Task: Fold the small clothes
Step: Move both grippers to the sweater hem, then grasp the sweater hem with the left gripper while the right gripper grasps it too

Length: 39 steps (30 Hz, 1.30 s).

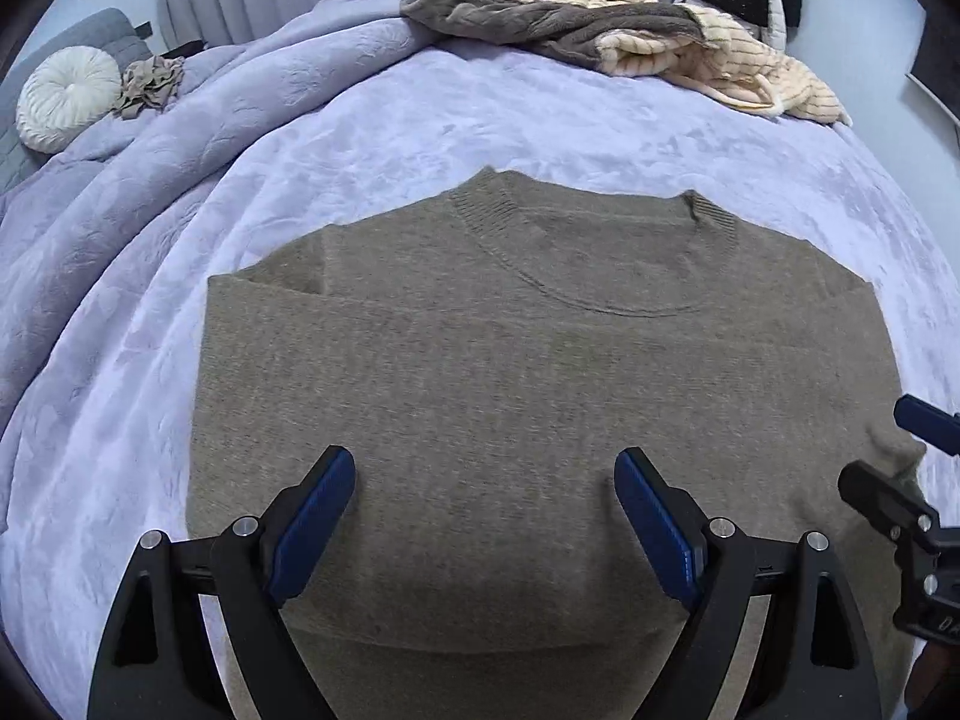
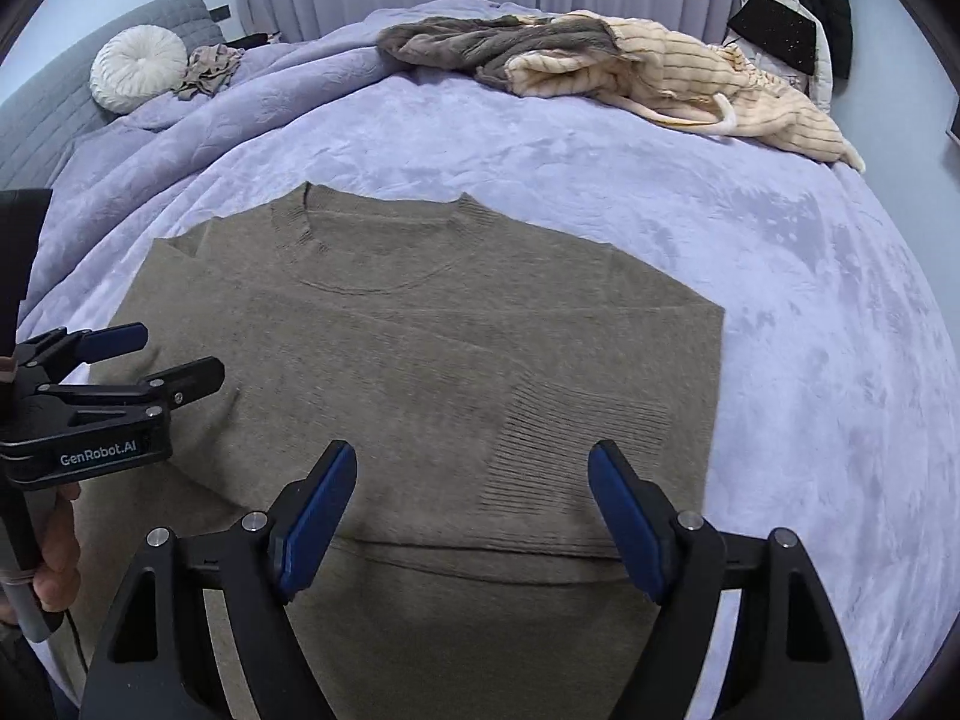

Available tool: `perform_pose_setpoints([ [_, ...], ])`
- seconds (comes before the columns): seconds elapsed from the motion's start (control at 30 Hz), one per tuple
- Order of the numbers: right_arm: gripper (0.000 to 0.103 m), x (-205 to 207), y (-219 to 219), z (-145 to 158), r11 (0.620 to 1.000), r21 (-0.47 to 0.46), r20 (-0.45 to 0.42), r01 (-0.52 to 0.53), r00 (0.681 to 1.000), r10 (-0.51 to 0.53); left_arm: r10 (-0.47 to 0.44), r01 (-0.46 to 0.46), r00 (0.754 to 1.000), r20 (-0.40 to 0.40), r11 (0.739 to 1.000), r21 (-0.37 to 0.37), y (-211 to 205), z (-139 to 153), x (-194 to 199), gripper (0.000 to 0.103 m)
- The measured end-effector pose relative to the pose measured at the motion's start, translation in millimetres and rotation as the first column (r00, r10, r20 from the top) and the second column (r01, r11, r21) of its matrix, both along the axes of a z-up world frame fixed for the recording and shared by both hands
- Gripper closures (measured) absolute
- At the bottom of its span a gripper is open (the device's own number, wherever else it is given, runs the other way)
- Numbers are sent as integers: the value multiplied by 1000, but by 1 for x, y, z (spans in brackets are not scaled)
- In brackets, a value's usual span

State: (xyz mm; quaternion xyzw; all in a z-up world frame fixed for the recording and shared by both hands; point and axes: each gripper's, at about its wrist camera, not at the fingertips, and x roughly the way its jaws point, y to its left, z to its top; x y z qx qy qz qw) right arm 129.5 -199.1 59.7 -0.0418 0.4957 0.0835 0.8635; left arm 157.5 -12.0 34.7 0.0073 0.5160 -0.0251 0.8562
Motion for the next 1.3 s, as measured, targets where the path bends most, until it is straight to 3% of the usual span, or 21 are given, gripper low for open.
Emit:
perform_pose_setpoints([
  [0.1, 21, 10, 14, -22, 1000, -20, -57, -1, 998, 0, 16, -15, 998, -53, 999, 34, 13, -22, 9, 14],
  [0.2, 18, 22, 12, -46, 995, -79, -87, 56, 994, -63, -6, 7, 999, -47, 1000, 25, 16, -27, 11, 10],
  [0.27, 18, 24, 12, -44, 993, -87, -91, 76, 992, -84, -15, 16, 999, -47, 1000, 26, 15, -20, 7, 10],
  [0.33, 18, 17, 14, -31, 994, -72, -84, 86, 992, -92, -33, 32, 999, -25, 999, -21, 18, -9, -5, 10],
  [0.4, 18, -1, 15, -18, 996, -19, -59, 82, 995, -83, -51, 47, 997, -52, 997, -68, 21, -10, -22, 10],
  [0.47, 18, -21, 17, -18, 997, 15, -76, 78, 994, -76, -82, 78, 994, -68, 995, -55, 21, -18, -42, 10],
  [0.57, 18, -47, 31, -38, 998, -41, -105, 56, 993, -60, -116, 117, 990, -82, 993, 14, 18, -28, -72, 10],
  [0.73, 17, -91, 39, -47, 995, -81, -78, 56, 995, -62, -117, 119, 988, -96, 993, 16, 24, -32, -125, 9],
  [0.87, 17, -149, 44, -48, 990, -134, -45, -38, 998, 32, -143, 147, 987, -80, 988, 52, 27, -29, -187, 9],
  [1.03, 17, -226, 23, -48, 985, -127, -13, -116, 993, 115, -166, 170, 985, -48, 982, 83, 39, -29, -259, 8],
  [1.17, 15, -278, 9, -50, 977, -158, -17, -145, 989, 144, -142, 145, 988, -56, 988, 56, 54, -24, -294, 5],
  [1.23, 15, -294, 8, -45, 968, -187, -14, -169, 986, 169, -115, 115, 992, -56, 993, 3, 69, -14, -305, 5],
  [1.3, 15, -306, -4, -28, 979, -150, 12, -136, 990, 140, -51, 48, 997, -52, 997, -56, 94, -9, -314, 5],
])
